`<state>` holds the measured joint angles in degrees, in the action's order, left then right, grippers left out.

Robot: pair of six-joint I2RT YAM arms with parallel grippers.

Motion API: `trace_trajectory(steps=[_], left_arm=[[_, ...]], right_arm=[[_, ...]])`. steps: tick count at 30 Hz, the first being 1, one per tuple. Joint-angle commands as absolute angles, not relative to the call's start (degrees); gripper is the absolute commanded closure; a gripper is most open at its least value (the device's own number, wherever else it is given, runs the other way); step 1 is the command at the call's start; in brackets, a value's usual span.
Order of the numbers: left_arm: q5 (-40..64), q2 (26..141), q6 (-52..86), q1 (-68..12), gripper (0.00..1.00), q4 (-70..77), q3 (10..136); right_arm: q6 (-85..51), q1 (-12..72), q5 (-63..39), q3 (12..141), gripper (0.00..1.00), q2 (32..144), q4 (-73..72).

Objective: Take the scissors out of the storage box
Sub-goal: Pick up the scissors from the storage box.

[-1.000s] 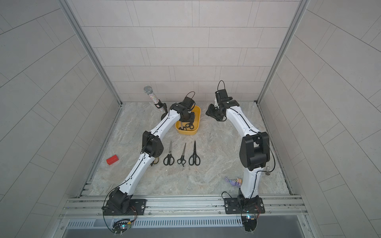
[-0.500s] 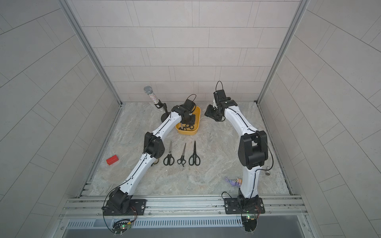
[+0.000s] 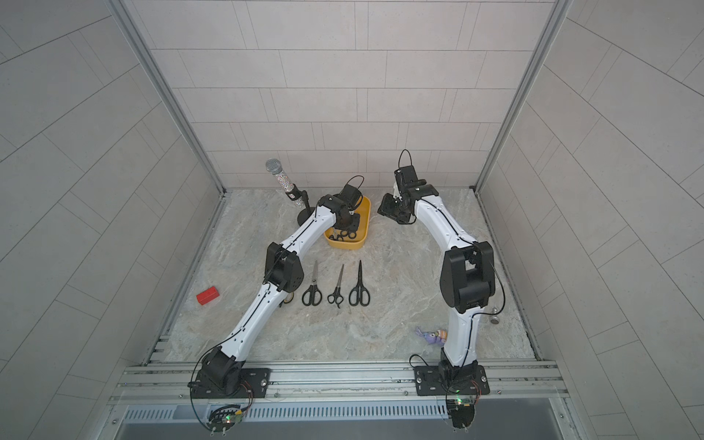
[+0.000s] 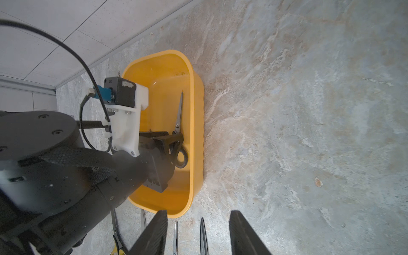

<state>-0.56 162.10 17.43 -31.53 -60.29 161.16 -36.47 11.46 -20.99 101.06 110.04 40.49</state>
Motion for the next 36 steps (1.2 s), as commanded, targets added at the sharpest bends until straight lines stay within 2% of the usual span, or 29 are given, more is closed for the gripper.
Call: trace_trajectory(steps=[1, 6, 10, 17, 21, 36], left_arm=[[-2.3, 160.2, 14.3, -32.1, 0.56, -68.6, 157.5], [-1.8, 159.9, 13.6, -32.1, 0.60, -68.9, 155.7], [-0.7, 160.7, 13.5, -32.1, 0.77, -68.9, 155.4], [-0.3, 161.1, 13.8, -31.9, 0.85, -68.6, 154.8], [0.7, 162.2, 15.1, -31.2, 1.00, -66.2, 157.1], [0.3, 155.3, 18.6, -30.7, 1.00, -62.8, 162.0]], right_arm=[[-36.5, 11.6, -21.6, 102.4, 0.49, 111.0, 40.5], [-36.7, 11.6, -21.6, 101.5, 0.49, 110.2, 40.1], [-36.3, 11.6, -21.1, 101.4, 0.49, 109.5, 40.3], [-36.5, 11.6, -21.2, 102.7, 0.49, 110.3, 40.7], [-36.3, 11.6, -21.2, 103.6, 0.49, 110.8, 41.0], [-35.9, 11.1, -20.6, 104.9, 0.49, 111.8, 41.9]])
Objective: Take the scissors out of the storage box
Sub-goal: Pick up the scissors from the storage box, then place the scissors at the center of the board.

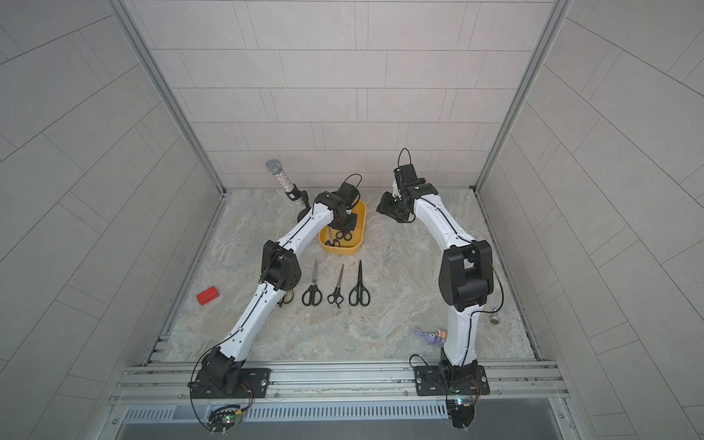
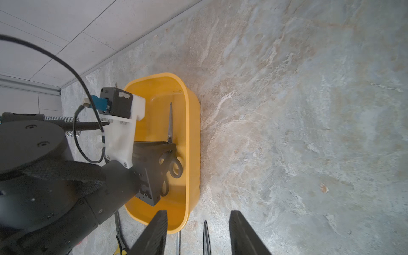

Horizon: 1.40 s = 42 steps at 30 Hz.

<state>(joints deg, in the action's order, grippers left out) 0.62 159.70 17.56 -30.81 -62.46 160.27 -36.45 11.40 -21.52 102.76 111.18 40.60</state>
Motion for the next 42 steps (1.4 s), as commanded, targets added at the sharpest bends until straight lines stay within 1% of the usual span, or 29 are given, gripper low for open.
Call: trace_trajectory(steps=[1, 11, 17, 23, 31, 35, 40, 42], left_arm=[[0.1, 154.9, 18.8, -30.7, 1.00, -63.0, 162.0], [-1.3, 149.1, 20.2, -31.7, 1.00, -63.4, 162.0], [-0.1, 144.3, 23.2, -33.2, 1.00, -65.5, 159.6], [-1.6, 140.4, 26.1, -38.7, 1.00, -67.2, 155.2], [-5.7, 137.4, 35.9, -47.6, 1.00, -66.9, 149.3], [-7.1, 135.0, 40.7, -50.9, 1.00, -63.5, 142.0], [-6.2, 127.0, 48.3, -53.1, 1.00, -51.2, 121.1], [-6.8, 124.8, 49.8, -53.9, 1.00, -48.0, 115.6]], right_arm=[[-35.9, 10.9, -20.6, 104.9, 0.49, 111.8, 41.8], [-35.8, 10.3, -20.2, 104.7, 0.49, 110.0, 42.0], [-35.5, 7.7, -18.5, 103.9, 0.49, 108.2, 43.5], [-36.5, 4.4, -16.0, 101.2, 0.49, 105.5, 44.3], [-36.4, 2.8, -10.5, 102.0, 0.50, 102.8, 49.9], [-36.6, 0.8, -9.4, 101.4, 0.49, 100.6, 52.1], [-36.5, 0.1, -8.5, 99.6, 0.49, 97.3, 53.1], [-36.5, 0.0, -8.5, 98.6, 0.49, 96.1, 52.9]])
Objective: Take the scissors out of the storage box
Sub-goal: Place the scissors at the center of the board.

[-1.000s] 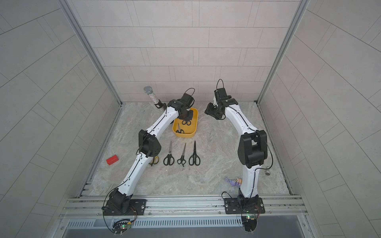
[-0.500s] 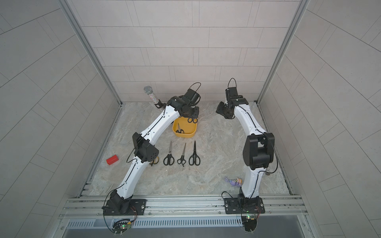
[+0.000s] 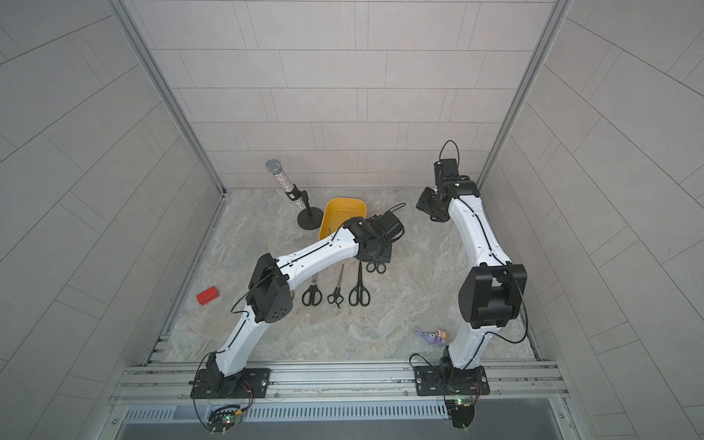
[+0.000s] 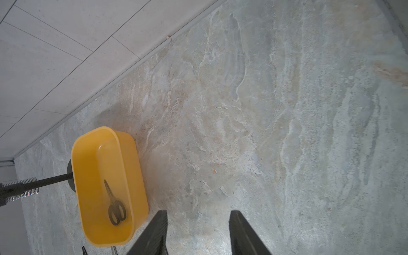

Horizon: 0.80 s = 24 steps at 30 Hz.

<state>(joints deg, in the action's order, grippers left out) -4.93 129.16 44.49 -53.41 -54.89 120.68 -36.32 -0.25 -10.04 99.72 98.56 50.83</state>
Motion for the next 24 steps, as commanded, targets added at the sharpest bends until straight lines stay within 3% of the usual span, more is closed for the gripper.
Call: trace_trajectory(steps=[1, 24], left_arm=[[-6.9, 124.1, 50.2, -54.4, 1.00, -47.0, 113.4], [-6.2, 128.8, 54.8, -59.5, 1.00, -44.9, 107.2]], right_arm=[[-36.4, 0.0, -8.5, 97.8, 0.49, 95.6, 52.6], [-36.8, 0.1, -11.1, 93.1, 0.50, 93.8, 50.1]])
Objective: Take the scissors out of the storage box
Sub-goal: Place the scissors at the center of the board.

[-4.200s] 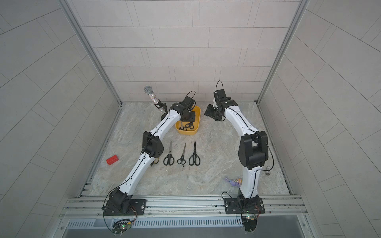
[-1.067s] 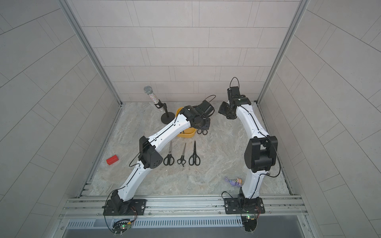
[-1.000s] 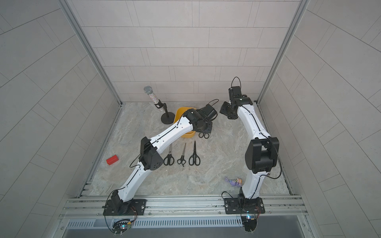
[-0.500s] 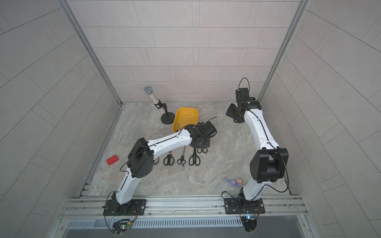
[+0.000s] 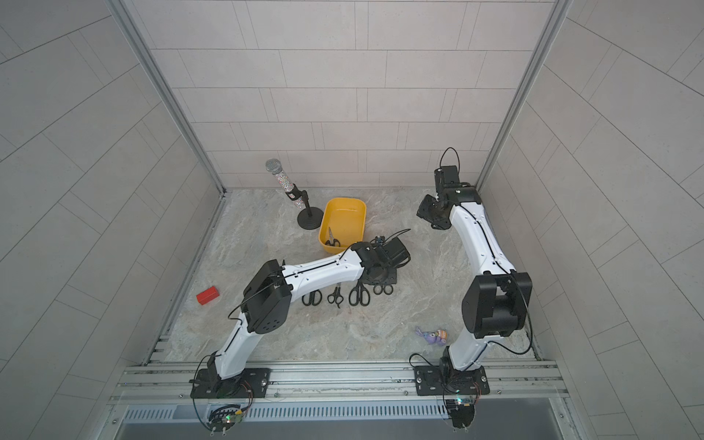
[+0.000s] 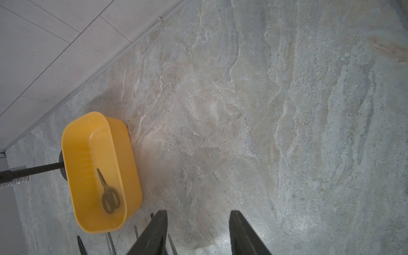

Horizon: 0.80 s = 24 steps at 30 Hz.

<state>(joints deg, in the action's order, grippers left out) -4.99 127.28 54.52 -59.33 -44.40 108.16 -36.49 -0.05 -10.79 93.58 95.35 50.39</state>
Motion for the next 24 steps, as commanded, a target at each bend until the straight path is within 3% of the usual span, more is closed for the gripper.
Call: trace_trajectory(steps=[1, 20, 24], left_arm=[[-6.1, 129.1, 54.9, -59.4, 1.00, -44.8, 107.1], [-1.0, 133.0, 57.9, -59.4, 1.00, -42.5, 106.5], [-1.0, 133.3, 57.7, -59.2, 0.89, -43.5, 106.9]], right_arm=[[-36.8, 0.1, -11.2, 93.1, 0.49, 93.9, 49.9], [-37.1, 0.7, -12.1, 92.1, 0.49, 93.7, 49.0], [-37.3, 0.8, -12.1, 92.2, 0.49, 93.5, 49.0]])
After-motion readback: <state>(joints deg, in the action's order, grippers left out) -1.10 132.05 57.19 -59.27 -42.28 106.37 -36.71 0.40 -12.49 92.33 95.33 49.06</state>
